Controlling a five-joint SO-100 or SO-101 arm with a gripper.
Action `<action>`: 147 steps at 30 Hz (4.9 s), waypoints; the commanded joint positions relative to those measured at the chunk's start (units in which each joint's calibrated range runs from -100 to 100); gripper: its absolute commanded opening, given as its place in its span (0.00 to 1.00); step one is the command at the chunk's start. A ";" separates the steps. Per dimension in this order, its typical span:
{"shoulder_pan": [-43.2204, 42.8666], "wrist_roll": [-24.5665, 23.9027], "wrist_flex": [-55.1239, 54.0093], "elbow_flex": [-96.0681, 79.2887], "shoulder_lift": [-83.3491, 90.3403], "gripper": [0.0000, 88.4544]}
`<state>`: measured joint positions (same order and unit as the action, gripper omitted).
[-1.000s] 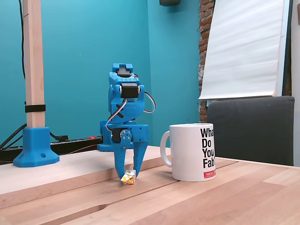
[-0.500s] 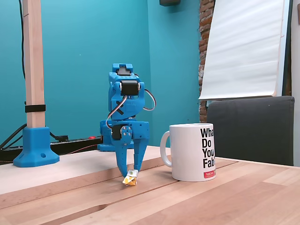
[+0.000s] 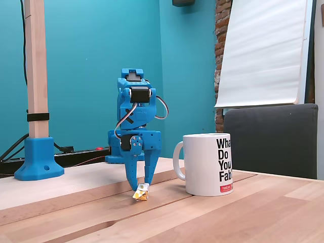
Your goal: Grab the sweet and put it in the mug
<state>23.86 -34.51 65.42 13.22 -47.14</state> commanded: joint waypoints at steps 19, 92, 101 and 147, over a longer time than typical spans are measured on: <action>-0.18 0.24 0.39 1.59 0.75 0.39; -0.11 -0.05 -0.74 4.89 0.24 0.41; -0.11 -0.10 -0.74 4.98 0.06 0.41; -0.11 -0.10 -0.34 6.05 -1.66 0.19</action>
<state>23.86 -34.51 65.01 16.54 -50.14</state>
